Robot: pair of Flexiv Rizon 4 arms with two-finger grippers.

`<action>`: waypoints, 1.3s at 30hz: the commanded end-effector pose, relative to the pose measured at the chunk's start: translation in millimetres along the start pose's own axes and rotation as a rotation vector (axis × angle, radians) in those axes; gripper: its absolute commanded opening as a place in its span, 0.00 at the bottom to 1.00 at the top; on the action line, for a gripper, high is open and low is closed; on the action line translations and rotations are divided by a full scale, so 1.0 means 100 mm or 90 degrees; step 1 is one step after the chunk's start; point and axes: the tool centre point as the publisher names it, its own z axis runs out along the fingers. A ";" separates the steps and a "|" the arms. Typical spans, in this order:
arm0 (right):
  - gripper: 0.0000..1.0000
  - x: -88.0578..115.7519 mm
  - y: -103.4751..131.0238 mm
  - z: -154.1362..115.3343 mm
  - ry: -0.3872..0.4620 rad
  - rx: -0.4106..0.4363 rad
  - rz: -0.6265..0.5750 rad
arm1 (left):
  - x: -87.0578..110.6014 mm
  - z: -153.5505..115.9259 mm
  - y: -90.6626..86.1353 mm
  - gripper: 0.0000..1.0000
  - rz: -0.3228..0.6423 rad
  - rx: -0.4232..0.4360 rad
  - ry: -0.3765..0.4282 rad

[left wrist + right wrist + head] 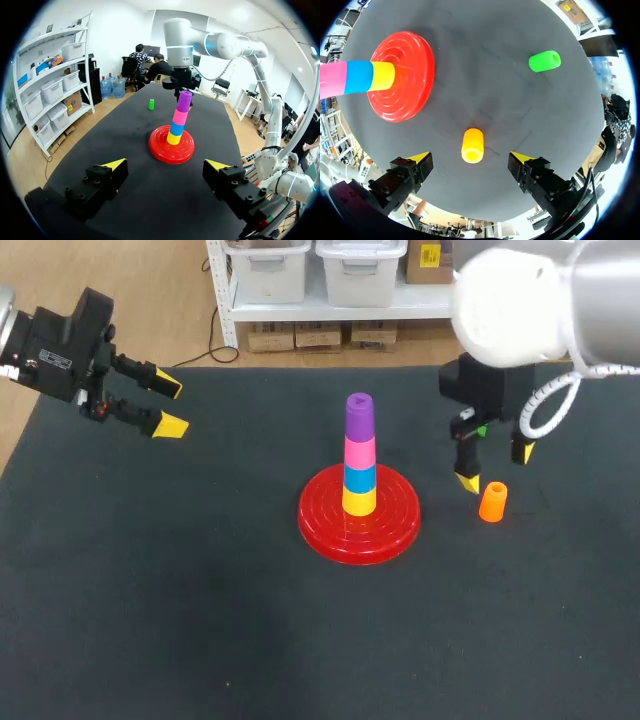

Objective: Pick up and stack the cylinders on the red base in this order: pink,purple,orange,green

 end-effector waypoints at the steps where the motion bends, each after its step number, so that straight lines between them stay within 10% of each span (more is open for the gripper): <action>1: 1.00 0.06 0.03 0.01 -0.126 0.005 0.001 | 0.01 0.00 0.00 1.00 0.001 -0.001 -0.002; 33: 1.00 0.05 0.06 0.19 -0.140 -0.017 0.029 | 0.01 0.00 0.00 1.00 0.001 -0.001 -0.002; 39: 0.53 0.04 0.04 0.21 -0.136 -0.016 0.032 | 0.01 0.00 0.00 1.00 0.001 -0.001 -0.002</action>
